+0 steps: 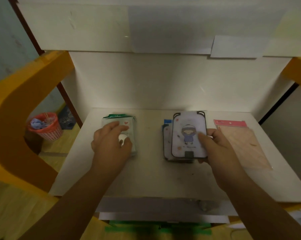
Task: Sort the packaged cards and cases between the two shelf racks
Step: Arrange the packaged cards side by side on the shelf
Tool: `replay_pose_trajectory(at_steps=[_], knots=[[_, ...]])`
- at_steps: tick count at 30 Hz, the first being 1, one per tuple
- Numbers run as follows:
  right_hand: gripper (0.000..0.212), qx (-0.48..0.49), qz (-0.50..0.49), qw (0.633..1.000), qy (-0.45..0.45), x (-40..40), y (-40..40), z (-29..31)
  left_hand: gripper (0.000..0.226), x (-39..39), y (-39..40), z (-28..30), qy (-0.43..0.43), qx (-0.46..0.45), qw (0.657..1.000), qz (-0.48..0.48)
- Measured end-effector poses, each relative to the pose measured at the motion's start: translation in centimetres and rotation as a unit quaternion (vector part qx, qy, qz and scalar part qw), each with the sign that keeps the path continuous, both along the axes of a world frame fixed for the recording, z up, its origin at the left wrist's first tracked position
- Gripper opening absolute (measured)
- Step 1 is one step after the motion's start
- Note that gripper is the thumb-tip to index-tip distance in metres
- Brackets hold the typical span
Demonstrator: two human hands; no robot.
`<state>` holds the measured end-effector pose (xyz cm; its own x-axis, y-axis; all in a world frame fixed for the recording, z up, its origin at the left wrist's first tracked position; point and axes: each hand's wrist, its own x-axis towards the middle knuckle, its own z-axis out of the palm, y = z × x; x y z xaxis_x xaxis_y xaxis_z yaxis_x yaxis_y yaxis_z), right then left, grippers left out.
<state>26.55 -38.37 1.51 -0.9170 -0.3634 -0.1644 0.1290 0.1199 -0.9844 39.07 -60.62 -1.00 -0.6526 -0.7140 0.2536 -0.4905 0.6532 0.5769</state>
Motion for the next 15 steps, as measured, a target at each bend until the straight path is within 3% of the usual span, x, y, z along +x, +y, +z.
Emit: replay_pose_trajectory(at_steps=[6,15], knots=[[0.017,0.048,-0.013,0.998,0.035,-1.2,1.1,0.4,0.04,-0.8,1.9,-0.6,0.016,-0.021,0.998,-0.063],[0.018,0.175,0.057,0.981,0.066,-3.0,-1.5,-1.3,0.033,-1.5,3.3,-0.2,0.019,-0.021,0.996,-0.088]])
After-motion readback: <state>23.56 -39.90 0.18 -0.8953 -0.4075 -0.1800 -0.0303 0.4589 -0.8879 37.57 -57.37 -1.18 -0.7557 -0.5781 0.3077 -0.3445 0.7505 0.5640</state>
